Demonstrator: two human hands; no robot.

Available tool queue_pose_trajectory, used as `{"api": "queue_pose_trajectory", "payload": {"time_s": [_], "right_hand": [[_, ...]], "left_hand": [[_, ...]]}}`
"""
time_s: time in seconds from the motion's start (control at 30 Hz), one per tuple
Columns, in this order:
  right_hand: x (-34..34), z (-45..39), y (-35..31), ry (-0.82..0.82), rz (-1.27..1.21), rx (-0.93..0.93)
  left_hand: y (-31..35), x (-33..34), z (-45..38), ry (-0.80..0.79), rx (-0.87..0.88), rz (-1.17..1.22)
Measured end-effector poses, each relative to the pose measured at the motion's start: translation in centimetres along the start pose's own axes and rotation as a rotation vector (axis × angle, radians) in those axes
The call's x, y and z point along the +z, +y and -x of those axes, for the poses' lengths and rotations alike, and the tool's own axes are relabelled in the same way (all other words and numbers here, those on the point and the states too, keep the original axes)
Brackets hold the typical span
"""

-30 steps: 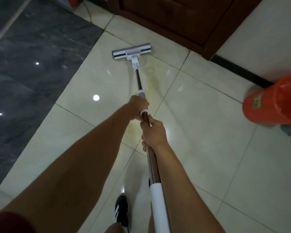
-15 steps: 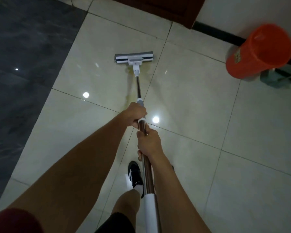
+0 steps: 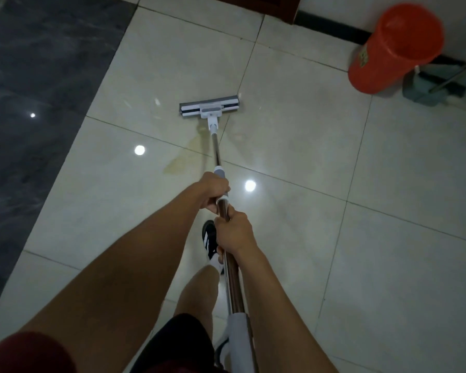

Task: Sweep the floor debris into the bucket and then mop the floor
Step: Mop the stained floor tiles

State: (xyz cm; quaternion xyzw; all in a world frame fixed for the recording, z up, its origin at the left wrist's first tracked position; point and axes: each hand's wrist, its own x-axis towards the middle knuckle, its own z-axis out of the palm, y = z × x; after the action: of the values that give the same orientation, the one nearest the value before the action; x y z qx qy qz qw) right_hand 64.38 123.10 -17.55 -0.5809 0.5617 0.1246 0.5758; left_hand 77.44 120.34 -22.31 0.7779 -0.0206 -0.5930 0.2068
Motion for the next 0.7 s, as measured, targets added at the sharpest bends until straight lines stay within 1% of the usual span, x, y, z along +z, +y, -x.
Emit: {"api": "queue_pose_trajectory", "payload": {"time_s": [0.23, 0.4, 0.53, 0.63, 0.7], "right_hand": [[1.0, 10.7, 11.8, -0.032, 0.012, -0.01], [0.8, 16.2, 17.5, -0.044, 0.021, -0.009], [1.3, 18.4, 19.3, -0.012, 0.053, -0.014], [1.5, 18.4, 18.7, 0.041, 0.068, -0.041], [1.3, 17.3, 17.8, 0.063, 0.067, -0.046]], "left_hand": [[-11.9, 8.3, 7.1, 0.003, -0.034, 0.035], [-17.2, 12.7, 11.3, -0.009, -0.065, 0.066], [-19.0, 13.9, 13.4, 0.014, -0.056, 0.127], [-19.1, 13.8, 13.4, 0.026, -0.031, 0.231], [-18.3, 13.4, 12.7, 0.063, 0.004, 0.274]]}}
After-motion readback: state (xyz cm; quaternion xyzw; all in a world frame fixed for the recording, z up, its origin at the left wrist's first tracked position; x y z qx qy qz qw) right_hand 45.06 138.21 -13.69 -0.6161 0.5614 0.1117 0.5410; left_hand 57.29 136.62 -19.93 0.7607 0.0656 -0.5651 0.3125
